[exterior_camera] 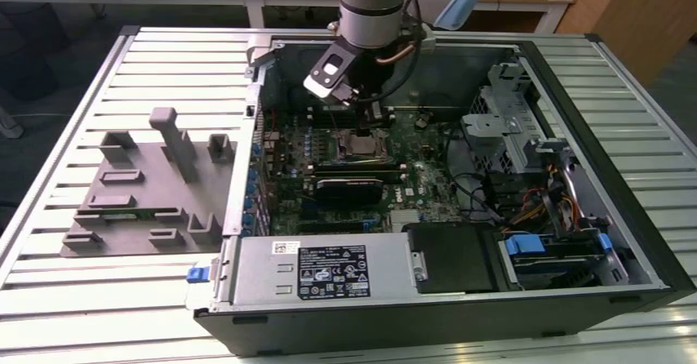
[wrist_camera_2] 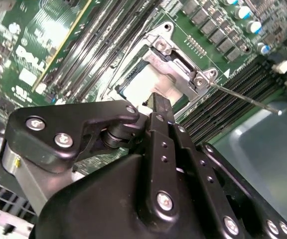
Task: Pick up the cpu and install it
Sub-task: 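Close the cpu cover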
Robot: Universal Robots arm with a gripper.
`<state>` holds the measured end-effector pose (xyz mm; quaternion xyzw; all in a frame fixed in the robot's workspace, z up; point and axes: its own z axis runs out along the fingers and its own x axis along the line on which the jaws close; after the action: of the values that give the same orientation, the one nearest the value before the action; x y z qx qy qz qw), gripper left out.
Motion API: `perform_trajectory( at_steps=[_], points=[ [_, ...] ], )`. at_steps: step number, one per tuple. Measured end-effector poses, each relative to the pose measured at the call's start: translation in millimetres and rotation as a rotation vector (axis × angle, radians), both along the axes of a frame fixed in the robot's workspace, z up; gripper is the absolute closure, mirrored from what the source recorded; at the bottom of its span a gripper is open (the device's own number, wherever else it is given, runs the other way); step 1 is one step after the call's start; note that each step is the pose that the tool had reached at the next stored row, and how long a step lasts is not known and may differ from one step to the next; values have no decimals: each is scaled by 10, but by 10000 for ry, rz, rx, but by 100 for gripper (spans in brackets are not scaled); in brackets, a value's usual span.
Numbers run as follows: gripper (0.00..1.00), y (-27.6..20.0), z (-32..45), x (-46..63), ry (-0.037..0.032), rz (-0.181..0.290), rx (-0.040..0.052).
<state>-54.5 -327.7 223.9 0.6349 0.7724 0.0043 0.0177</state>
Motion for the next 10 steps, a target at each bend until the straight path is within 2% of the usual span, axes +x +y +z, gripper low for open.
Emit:
perform_trajectory(
  at_steps=[10],
  points=[
    [89,0,-4,0,0,1819,-62]
  ],
)
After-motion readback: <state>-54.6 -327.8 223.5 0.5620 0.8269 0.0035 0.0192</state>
